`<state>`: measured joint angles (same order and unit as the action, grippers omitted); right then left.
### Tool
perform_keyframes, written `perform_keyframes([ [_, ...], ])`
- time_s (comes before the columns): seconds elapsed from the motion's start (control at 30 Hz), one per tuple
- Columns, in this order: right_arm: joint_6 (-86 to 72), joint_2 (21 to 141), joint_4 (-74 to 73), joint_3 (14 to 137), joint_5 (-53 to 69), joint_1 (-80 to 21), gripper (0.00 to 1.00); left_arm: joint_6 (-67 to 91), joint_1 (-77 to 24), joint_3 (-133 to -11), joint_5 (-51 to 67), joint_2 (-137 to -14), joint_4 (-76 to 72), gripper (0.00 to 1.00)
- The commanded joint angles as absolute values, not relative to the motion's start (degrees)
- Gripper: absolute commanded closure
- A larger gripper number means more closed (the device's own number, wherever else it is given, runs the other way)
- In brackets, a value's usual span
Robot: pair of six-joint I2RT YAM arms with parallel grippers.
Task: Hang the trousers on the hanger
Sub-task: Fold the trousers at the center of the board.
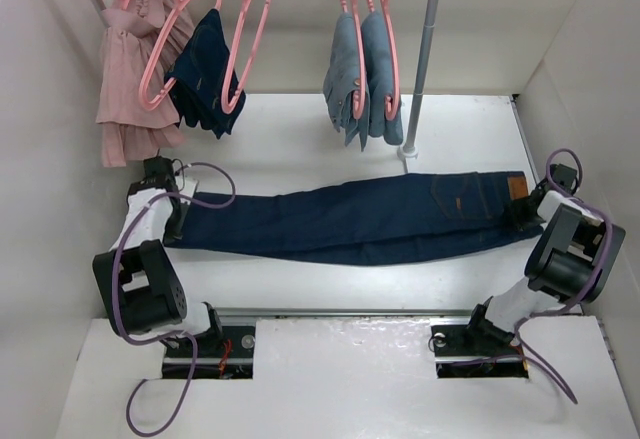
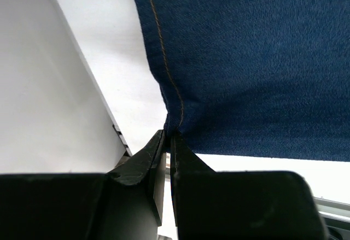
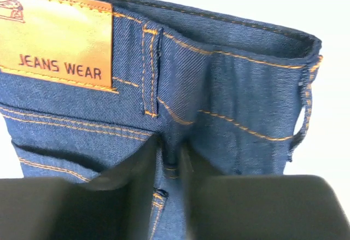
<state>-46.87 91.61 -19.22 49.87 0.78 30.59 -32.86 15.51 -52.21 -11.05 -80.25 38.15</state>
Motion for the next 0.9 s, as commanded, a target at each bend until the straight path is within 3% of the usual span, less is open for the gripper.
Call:
perform_keyframes([
  [0.0, -47.7, 92.5, -16.8, 52.6, 0.4, 30.6, 0.79, -33.0, 16.0, -55.5, -12.0, -80.3, 38.2, 1.00],
  [0.03, -47.7, 93.0, -16.8, 52.6, 0.4, 30.6, 0.95, -33.0, 16.0, -55.5, -12.7, -80.3, 38.2, 1.00],
  [0.07, -47.2, 93.0, -16.8, 52.6, 0.4, 30.6, 1.00, -33.0, 16.0, -55.5, -12.7, -80.3, 38.2, 1.00],
  [0.27, -45.1, 91.2, -16.8, 54.3, 0.4, 30.6, 1.00, -31.6, 16.0, -57.8, -13.3, -80.3, 38.2, 1.00],
  [0.87, -39.8, 70.1, -22.5, 57.4, -9.5, 30.6, 1.00, -27.8, 16.0, -74.6, -7.6, -81.7, 38.8, 1.00],
])
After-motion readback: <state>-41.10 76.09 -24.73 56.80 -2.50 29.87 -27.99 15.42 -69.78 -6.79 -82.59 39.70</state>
